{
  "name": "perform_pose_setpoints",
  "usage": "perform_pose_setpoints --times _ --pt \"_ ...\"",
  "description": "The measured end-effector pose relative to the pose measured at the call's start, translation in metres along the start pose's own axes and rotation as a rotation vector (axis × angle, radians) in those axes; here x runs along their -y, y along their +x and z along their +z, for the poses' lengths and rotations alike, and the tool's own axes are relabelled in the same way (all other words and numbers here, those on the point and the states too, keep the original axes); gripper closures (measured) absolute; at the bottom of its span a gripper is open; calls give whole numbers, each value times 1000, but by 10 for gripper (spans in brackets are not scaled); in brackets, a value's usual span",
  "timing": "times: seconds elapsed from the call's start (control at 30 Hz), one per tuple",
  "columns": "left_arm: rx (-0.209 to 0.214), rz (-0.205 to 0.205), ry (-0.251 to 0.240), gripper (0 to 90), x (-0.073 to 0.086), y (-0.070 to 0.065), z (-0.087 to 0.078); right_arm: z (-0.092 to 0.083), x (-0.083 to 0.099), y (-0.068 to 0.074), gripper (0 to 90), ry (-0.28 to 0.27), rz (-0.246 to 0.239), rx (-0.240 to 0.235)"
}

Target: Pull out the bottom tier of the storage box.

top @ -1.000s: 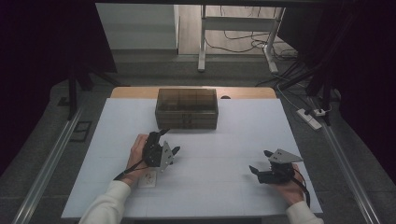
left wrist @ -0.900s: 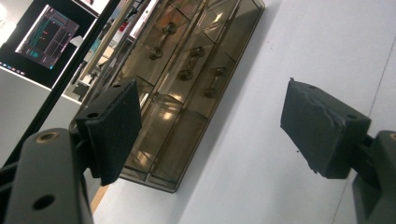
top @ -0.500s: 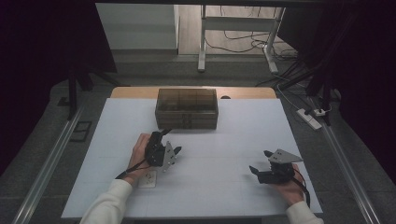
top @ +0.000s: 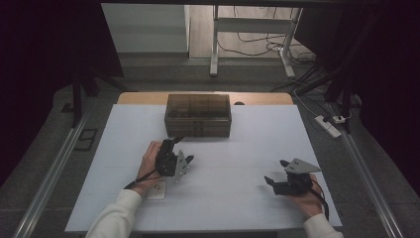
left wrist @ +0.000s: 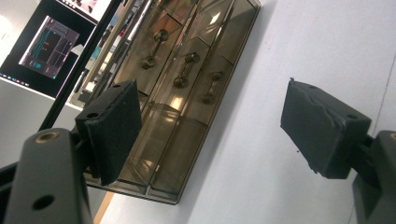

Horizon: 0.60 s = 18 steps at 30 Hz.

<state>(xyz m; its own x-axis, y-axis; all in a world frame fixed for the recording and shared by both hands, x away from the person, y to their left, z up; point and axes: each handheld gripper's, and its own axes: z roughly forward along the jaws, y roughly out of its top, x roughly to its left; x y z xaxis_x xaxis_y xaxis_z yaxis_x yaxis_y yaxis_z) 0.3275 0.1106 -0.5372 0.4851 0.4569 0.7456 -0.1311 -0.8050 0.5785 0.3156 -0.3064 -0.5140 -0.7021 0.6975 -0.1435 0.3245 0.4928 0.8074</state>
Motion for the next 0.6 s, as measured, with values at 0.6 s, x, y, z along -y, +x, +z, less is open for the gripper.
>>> perform_pose_setpoints --times 0.6 --pt "0 19 3 206 2 -1 10 1 0 0 145 -1 2 -1"
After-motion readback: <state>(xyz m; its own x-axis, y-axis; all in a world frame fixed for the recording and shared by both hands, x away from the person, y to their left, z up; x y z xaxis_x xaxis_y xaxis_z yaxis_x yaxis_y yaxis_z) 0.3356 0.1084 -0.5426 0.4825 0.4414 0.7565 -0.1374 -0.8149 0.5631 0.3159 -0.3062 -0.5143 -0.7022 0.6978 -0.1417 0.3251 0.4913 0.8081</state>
